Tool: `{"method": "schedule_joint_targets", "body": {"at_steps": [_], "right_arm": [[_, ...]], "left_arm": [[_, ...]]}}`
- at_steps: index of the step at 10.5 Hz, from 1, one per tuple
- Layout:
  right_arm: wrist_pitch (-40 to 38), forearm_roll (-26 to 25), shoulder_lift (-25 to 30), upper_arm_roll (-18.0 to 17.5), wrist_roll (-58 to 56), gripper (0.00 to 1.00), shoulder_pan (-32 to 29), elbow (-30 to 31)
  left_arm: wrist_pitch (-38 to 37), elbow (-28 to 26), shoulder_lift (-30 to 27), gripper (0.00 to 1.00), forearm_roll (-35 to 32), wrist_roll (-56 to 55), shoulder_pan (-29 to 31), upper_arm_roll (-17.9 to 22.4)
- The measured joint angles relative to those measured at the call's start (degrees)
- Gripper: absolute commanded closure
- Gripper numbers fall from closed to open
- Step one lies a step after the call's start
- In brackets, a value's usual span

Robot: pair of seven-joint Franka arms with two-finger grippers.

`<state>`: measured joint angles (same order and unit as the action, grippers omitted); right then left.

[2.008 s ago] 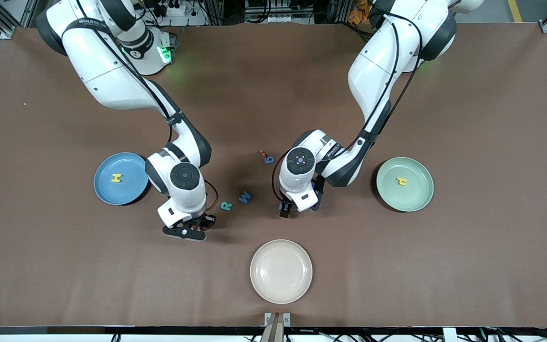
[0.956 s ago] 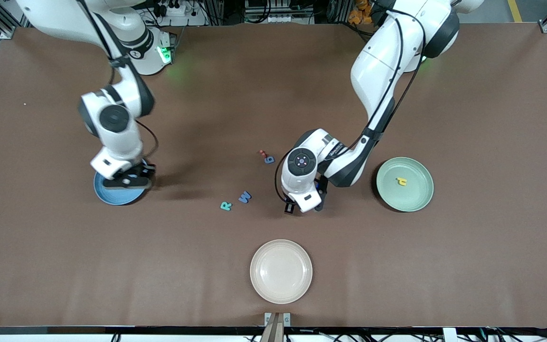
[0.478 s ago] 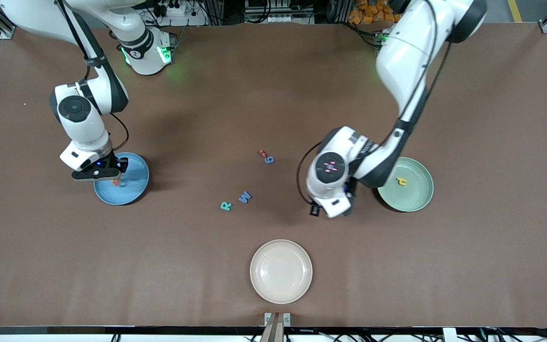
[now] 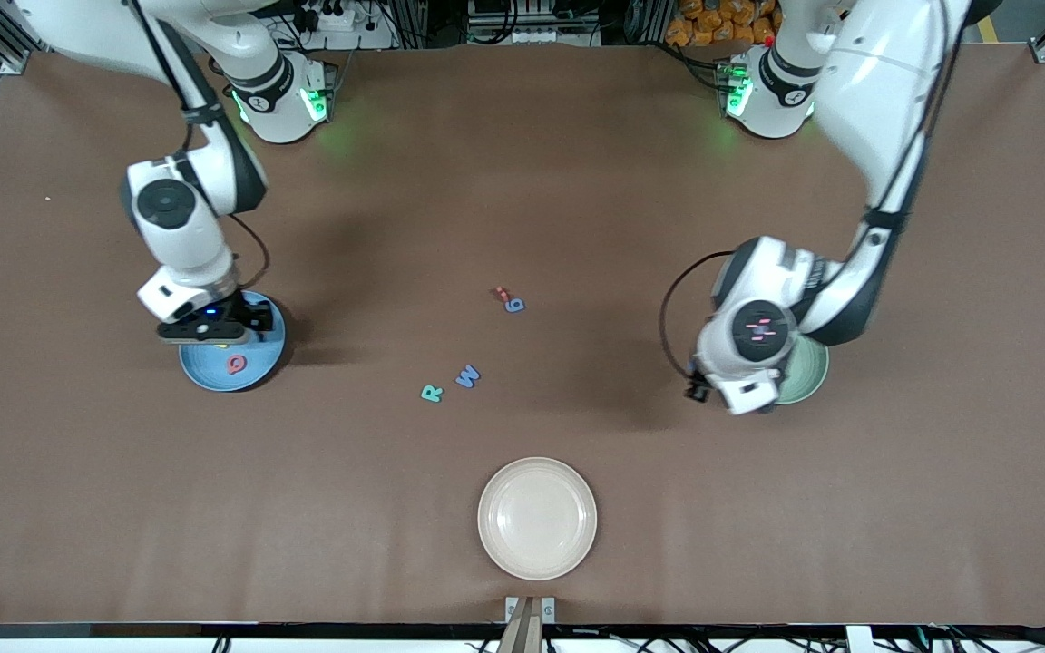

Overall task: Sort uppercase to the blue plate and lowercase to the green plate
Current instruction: 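Release Q over blue plate while the left gripper releases E over green plate, then grasp the teal R with the right gripper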

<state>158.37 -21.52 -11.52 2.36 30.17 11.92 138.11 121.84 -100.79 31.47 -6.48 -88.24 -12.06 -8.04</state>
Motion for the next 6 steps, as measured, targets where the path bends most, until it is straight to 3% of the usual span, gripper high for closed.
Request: {"method": "schedule_joint_targets", "body": {"at_steps": [2,4,6], "right_arm": [[-0.09,7.39,-0.93,-7.60,8.04,0.22,1.38,-2.32],[-0.17,8.56,-3.88,-11.58,16.88,0.23,1.75,-6.44],[-0.16,8.60,-8.90,-13.52,22.83,0.23,2.42,-11.92]], "left_arm": [[0.01,-4.79,-3.59,1.00,0.00,6.21,4.18,0.00],[0.04,-6.72,-4.53,0.01,0.00,9.40,6.59,0.01],[0.09,-7.68,-4.46,0.00,-0.02,10.13,6.85,-0.07]]}}
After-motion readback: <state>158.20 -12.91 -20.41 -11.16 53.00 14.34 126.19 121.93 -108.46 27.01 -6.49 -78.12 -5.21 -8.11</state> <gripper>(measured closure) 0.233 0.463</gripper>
